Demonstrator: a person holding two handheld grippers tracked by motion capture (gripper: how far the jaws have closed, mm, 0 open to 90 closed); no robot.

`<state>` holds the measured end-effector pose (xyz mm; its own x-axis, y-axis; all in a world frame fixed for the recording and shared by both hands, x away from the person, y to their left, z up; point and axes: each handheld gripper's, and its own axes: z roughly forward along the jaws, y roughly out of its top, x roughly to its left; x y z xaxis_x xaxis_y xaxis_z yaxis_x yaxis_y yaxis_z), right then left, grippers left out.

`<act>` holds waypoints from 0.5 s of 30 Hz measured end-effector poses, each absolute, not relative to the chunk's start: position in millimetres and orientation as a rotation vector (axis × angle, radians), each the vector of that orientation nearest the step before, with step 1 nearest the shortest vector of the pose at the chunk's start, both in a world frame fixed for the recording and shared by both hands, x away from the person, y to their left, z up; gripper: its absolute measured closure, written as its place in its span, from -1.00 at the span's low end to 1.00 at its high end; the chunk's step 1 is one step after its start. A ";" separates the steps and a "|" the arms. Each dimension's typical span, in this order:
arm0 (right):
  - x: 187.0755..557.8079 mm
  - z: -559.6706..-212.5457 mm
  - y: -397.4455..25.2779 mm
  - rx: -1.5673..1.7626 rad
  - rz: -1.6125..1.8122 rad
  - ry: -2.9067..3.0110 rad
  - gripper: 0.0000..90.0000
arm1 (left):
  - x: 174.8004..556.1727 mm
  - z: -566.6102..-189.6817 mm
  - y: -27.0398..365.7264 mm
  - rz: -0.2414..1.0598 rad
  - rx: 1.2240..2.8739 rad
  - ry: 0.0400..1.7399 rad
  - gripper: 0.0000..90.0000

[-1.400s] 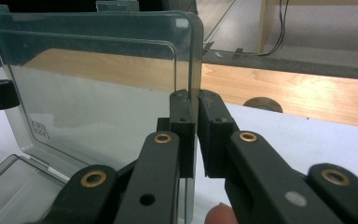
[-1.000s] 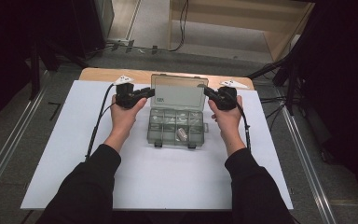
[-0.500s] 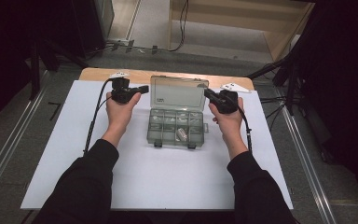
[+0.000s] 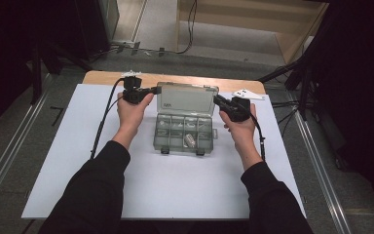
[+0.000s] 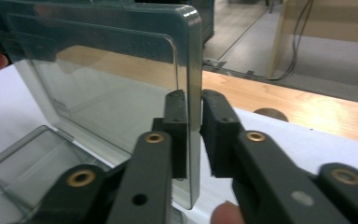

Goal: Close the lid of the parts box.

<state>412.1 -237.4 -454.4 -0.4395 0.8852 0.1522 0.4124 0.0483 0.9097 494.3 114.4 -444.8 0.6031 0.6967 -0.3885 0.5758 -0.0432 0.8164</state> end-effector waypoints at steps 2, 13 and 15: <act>411.5 -454.8 -238.7 1.308 1.396 1.887 0.51 | 493.1 -444.4 114.8 0.135 1.716 1.049 0.99; 396.1 -456.2 -256.1 1.313 1.469 1.891 0.24 | 488.1 -444.6 116.5 0.130 1.705 1.026 0.99; 394.7 -458.3 -259.6 1.304 1.469 1.912 0.24 | 486.9 -444.2 116.3 0.126 1.705 1.021 0.99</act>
